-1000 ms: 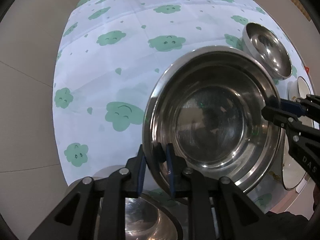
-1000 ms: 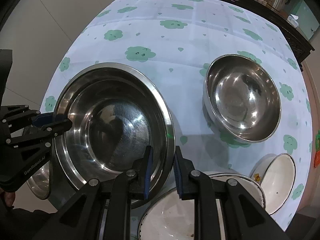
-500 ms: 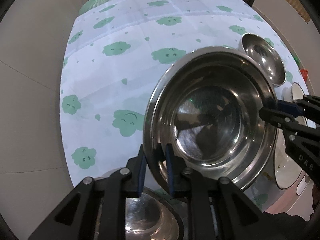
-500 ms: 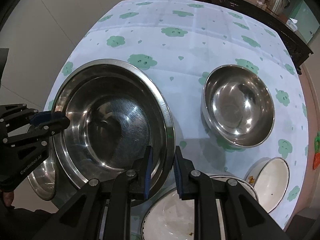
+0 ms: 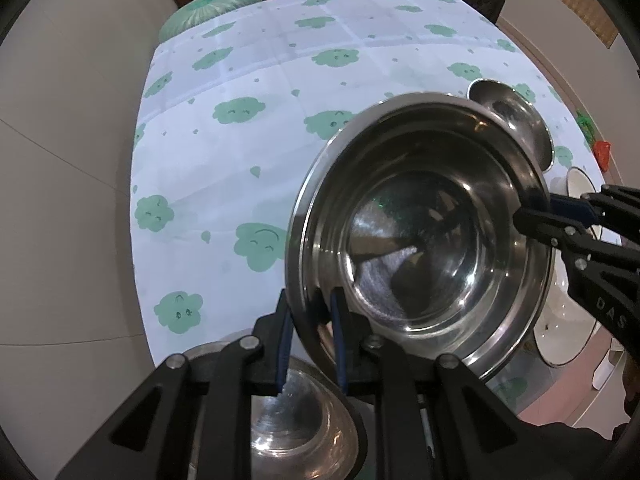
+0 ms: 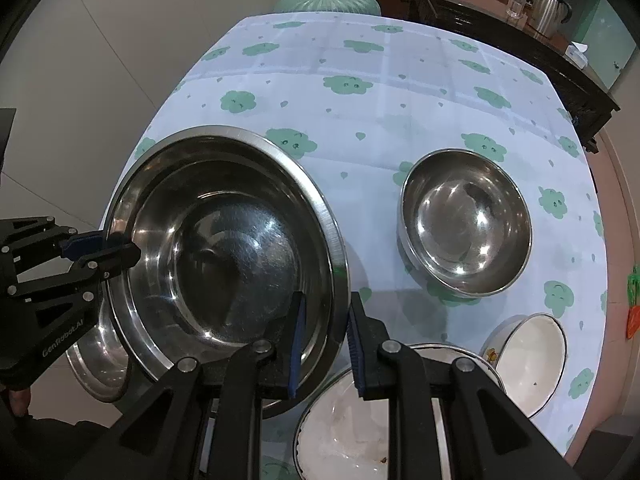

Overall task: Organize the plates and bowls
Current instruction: 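Lift the large steel bowl by its rim with both grippers, tilting it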

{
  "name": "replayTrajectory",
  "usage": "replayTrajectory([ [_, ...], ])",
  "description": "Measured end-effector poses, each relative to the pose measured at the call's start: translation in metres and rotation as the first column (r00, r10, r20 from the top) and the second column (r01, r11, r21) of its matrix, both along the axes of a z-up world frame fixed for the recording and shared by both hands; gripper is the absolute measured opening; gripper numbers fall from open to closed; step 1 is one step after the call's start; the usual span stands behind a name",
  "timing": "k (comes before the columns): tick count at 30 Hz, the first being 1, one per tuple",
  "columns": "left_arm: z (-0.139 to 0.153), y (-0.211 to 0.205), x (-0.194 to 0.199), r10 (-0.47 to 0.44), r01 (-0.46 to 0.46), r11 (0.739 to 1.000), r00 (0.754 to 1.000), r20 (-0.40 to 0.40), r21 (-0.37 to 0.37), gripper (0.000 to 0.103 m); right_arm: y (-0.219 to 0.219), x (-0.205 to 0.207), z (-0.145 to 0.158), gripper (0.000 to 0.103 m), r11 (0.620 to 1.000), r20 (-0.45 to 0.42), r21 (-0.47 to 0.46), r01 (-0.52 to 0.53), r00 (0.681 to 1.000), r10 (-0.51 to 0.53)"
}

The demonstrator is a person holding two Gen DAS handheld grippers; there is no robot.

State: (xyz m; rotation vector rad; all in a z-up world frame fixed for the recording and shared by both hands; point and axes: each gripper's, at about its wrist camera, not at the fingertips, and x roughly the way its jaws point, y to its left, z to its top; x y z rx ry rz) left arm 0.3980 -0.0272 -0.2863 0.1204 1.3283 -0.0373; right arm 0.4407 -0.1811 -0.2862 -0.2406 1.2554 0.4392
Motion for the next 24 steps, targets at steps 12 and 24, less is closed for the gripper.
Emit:
replayTrajectory([
  [12,0.015,0.004,-0.013,-0.005,0.005,1.000,1.000,0.030,0.001,0.015,0.002,-0.011,0.013,0.022,1.000,0.020,0.008,-0.002,1.000,0.002],
  [24,0.031,0.015,-0.030,0.008,-0.008,1.000,0.998,0.062,0.000,0.015,0.012,-0.027,0.027,0.022,1.000,0.043,0.010,-0.020,0.999,0.019],
])
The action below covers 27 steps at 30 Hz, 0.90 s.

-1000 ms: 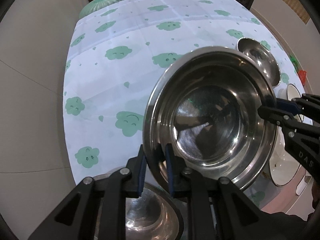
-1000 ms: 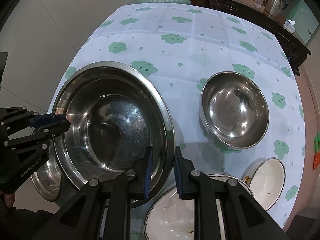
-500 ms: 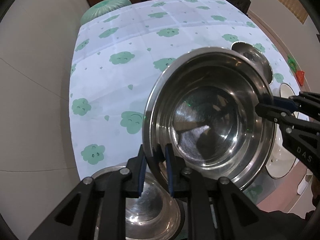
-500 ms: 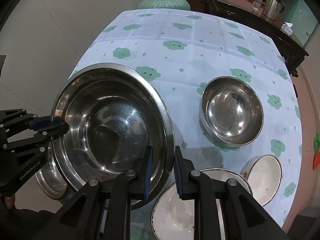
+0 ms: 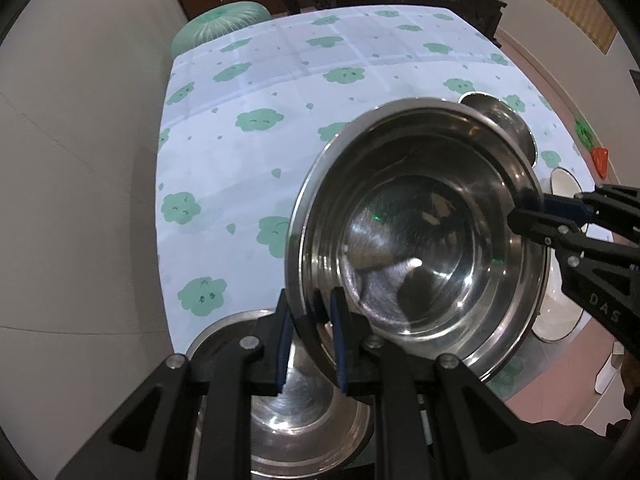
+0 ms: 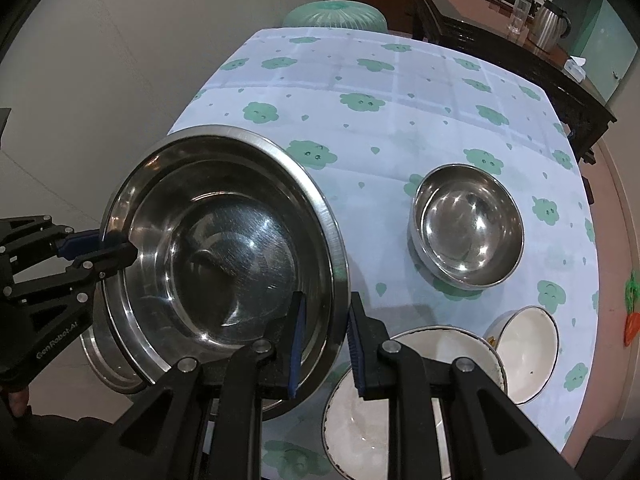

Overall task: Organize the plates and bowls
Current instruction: 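Lift the large steel bowl by its rim with both grippers, tilting it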

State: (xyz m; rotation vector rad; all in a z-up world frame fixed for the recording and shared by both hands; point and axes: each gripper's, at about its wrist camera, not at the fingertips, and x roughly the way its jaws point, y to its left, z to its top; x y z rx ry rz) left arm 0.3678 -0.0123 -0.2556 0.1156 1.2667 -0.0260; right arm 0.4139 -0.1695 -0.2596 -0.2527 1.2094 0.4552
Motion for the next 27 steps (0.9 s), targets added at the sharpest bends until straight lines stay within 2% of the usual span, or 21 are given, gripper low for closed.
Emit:
replayTrajectory([
  [27,0.017,0.035,-0.044,0.087,-0.087,0.996,0.996,0.035,0.013,0.015,0.035,-0.037,0.014,0.022,0.996,0.015,0.009,-0.089,0.996,0.089],
])
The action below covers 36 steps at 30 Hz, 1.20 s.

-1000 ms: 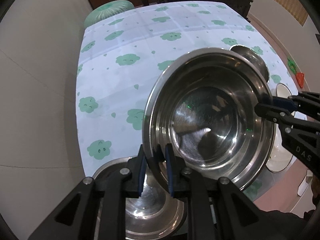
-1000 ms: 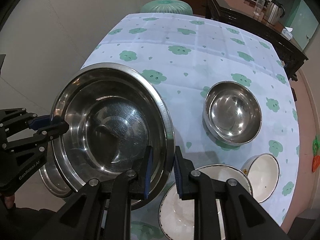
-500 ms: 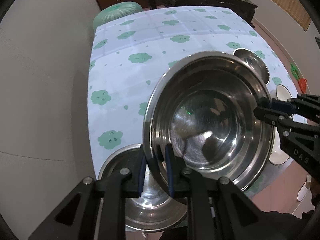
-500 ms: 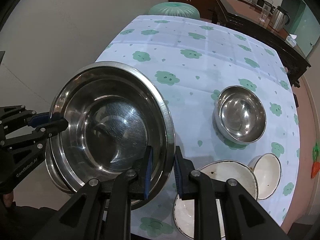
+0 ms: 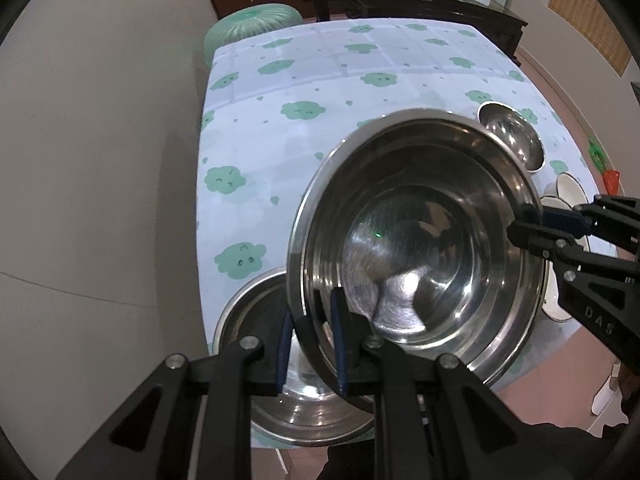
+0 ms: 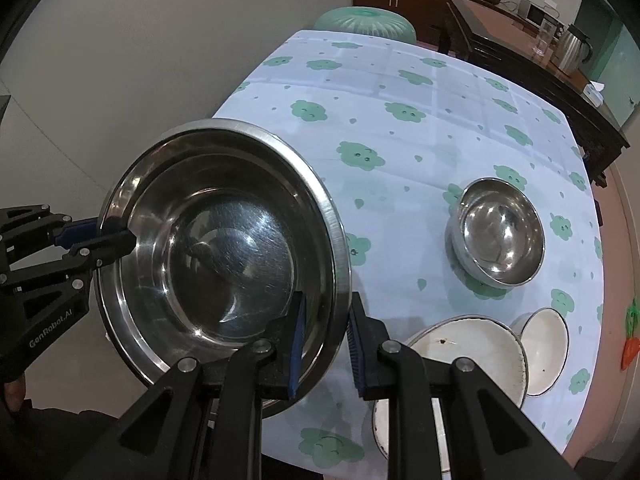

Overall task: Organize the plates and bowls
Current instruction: 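Lift the large steel bowl by its rim with both grippers, tilting it, then carry the held steel bowl along the table with both grippers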

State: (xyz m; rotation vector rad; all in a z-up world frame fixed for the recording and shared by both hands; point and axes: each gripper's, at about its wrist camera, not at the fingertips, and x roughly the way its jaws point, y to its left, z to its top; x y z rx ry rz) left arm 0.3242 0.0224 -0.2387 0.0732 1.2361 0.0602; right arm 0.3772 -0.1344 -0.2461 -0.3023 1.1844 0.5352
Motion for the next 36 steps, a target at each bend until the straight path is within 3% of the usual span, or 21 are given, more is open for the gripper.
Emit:
replayTrajectory([
  [22,0.001,0.037,-0.035,0.105,-0.105,0.994,0.994,-0.008,0.013,0.015,0.040,-0.026,0.005,0.022,0.995,-0.001,0.003,-0.099,0.995,0.099],
  [36,-0.013,0.070,-0.058,0.203,-0.202,0.979,0.978,-0.048,0.022,0.015,0.081,-0.038,-0.005,0.022,0.980,-0.031,-0.002,-0.199,0.979,0.199],
])
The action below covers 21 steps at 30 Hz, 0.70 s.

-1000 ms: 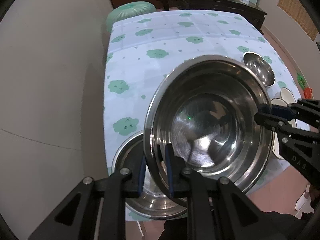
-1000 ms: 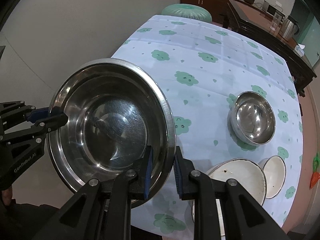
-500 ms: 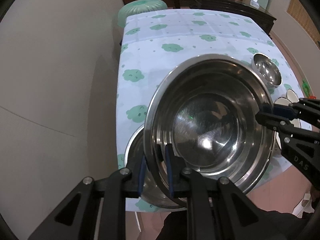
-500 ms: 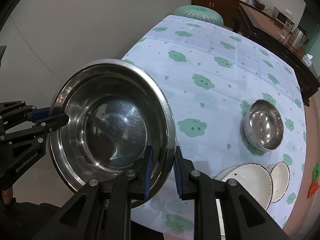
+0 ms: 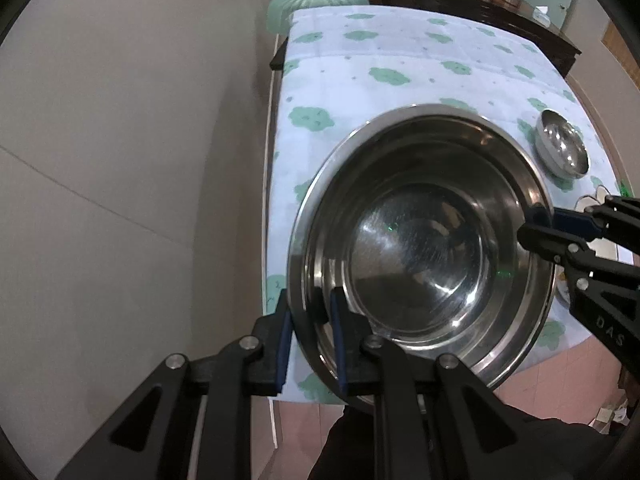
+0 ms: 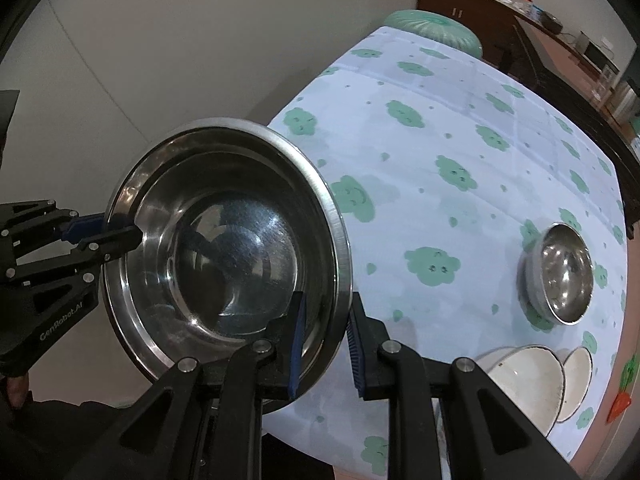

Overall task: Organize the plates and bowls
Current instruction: 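Carry the held steel bowl along the table with both grippers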

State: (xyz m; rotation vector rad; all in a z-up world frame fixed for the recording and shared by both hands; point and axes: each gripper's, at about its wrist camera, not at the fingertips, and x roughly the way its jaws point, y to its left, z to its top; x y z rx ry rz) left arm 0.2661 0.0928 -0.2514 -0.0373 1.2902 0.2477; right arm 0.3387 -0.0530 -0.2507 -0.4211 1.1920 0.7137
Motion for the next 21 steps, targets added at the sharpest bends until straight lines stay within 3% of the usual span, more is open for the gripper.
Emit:
replayTrajectory([
  [21,-0.034,0.017,-0.005,0.037,-0.040,0.999,0.996,-0.086,-0.029,0.015,0.027,-0.006,-0.027,0.022,0.997,-0.069,-0.042,-0.060,0.996,0.057],
])
